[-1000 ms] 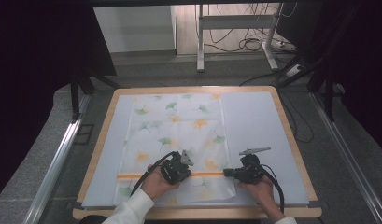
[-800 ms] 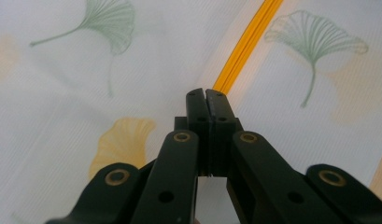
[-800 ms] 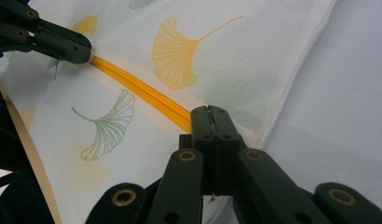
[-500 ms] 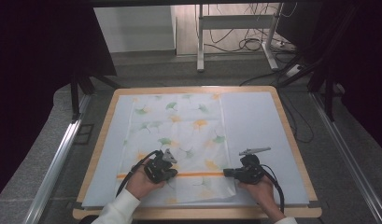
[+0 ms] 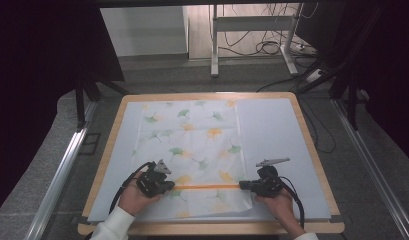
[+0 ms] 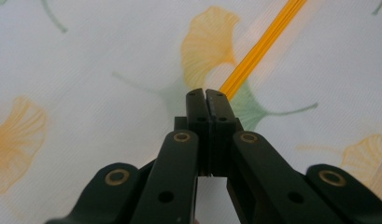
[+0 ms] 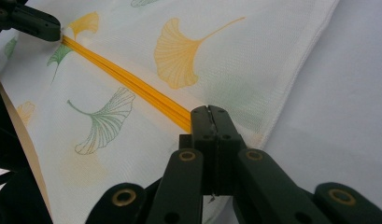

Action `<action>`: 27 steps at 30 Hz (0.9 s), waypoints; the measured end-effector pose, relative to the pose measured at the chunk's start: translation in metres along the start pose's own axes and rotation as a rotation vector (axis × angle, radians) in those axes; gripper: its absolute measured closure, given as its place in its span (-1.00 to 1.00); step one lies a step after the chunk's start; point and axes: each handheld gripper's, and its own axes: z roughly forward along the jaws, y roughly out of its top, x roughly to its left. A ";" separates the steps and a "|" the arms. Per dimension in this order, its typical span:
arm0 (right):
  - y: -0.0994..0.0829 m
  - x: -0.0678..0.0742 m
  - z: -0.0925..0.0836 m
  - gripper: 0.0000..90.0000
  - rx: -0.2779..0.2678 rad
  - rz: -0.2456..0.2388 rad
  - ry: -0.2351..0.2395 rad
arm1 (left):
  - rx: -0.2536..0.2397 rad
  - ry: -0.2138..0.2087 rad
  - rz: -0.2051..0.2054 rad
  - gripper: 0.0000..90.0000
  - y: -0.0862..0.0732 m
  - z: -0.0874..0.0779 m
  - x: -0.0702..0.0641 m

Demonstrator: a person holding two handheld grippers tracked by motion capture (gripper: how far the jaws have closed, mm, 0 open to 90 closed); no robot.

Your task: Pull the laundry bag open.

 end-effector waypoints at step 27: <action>0.000 0.000 0.000 0.99 -0.002 -0.009 -0.003 | -0.005 0.069 -0.123 1.00 -0.049 -0.031 0.032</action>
